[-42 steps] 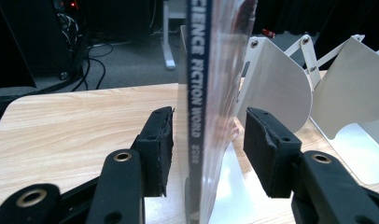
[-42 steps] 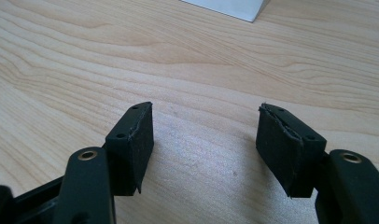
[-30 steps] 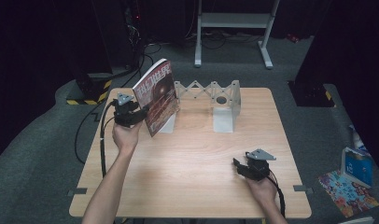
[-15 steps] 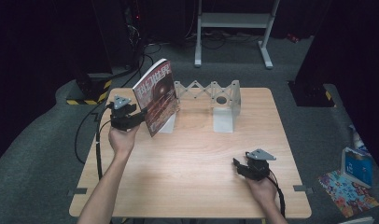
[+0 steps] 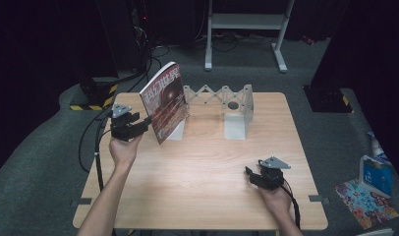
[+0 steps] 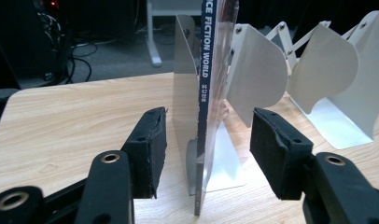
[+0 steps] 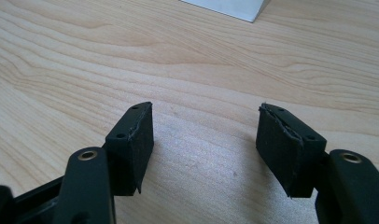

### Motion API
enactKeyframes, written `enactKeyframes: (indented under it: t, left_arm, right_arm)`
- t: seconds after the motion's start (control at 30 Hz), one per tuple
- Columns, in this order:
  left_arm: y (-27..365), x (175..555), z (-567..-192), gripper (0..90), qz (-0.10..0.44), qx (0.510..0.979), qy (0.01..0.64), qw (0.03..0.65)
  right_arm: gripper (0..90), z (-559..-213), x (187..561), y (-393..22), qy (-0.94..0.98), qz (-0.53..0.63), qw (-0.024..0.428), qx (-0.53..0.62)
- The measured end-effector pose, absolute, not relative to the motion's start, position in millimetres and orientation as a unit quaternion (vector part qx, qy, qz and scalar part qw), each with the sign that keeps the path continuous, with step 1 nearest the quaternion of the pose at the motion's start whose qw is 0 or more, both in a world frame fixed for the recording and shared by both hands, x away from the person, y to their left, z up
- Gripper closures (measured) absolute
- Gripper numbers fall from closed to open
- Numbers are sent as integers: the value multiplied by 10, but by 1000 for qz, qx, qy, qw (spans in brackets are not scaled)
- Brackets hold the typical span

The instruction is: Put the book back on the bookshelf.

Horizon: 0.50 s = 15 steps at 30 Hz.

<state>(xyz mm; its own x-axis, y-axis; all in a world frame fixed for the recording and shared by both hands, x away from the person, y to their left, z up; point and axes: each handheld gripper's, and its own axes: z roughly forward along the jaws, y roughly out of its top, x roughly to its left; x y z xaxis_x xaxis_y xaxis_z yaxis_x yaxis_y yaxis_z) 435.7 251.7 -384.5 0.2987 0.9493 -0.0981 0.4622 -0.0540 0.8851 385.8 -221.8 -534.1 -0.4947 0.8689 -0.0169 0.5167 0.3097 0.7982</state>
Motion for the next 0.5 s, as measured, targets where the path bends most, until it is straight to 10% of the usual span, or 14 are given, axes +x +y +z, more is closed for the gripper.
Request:
enactKeyframes:
  t: [0.5]
  left_arm:
    - [2575, 4259, -3809, 414, 252, 675, 520, 459]
  right_arm:
    - [368, -5341, 3858, -2219, 776, 382, 230, 447]
